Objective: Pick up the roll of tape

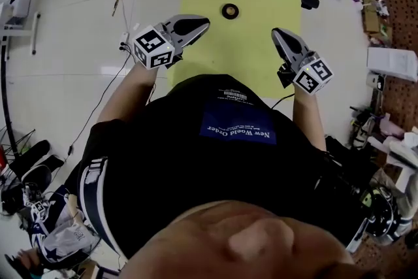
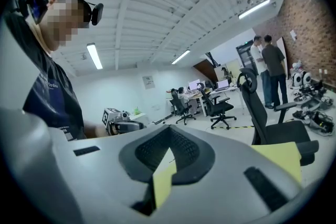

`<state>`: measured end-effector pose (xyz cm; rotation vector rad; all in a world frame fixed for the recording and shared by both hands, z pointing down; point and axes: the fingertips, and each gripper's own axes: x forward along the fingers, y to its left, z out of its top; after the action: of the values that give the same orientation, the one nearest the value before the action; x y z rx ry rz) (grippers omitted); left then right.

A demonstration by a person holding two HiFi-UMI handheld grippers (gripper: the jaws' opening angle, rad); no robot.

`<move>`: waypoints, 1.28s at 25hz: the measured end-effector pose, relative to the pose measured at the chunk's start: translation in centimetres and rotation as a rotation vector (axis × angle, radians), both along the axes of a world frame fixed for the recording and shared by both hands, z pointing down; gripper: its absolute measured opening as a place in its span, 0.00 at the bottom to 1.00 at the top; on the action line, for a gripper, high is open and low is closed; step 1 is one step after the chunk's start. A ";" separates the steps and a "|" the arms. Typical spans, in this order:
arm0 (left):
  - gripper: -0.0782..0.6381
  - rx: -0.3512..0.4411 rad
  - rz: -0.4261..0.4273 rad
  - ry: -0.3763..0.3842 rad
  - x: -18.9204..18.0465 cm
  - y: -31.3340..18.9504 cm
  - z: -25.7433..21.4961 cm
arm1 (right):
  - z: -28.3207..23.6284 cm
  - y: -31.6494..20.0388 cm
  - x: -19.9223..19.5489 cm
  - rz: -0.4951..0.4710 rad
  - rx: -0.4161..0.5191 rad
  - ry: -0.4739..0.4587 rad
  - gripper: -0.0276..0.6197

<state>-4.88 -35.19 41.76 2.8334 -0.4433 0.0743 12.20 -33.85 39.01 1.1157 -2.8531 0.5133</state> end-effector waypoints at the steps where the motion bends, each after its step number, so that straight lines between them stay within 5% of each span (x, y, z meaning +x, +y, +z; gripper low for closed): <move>1: 0.12 -0.007 -0.011 -0.010 0.6 -0.3 0.2 | 0.1 -0.4 0.4 -0.012 0.002 -0.004 0.02; 8: 0.13 -0.051 -0.085 -0.108 4.5 -2.3 2.4 | 1.9 -2.7 2.7 -0.120 0.009 -0.038 0.02; 13: 0.39 -0.076 -0.055 -0.233 6.1 -4.0 5.7 | 3.8 -3.5 3.5 -0.129 -0.015 -0.060 0.02; 15: 0.56 -0.080 -0.051 -0.306 6.6 -5.6 7.7 | 4.3 -4.0 3.7 -0.126 -0.021 -0.058 0.02; 18: 0.67 -0.083 -0.041 -0.402 7.5 -7.9 11.2 | 5.3 -4.6 4.5 -0.112 -0.036 -0.054 0.02; 32: 0.68 -0.125 0.082 -0.703 10.7 -14.4 26.2 | 11.3 -7.9 6.2 -0.059 -0.114 -0.073 0.02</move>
<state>5.82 -49.62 67.94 2.6243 -0.4334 1.0882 18.43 -41.78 50.35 1.0124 -2.8661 0.7169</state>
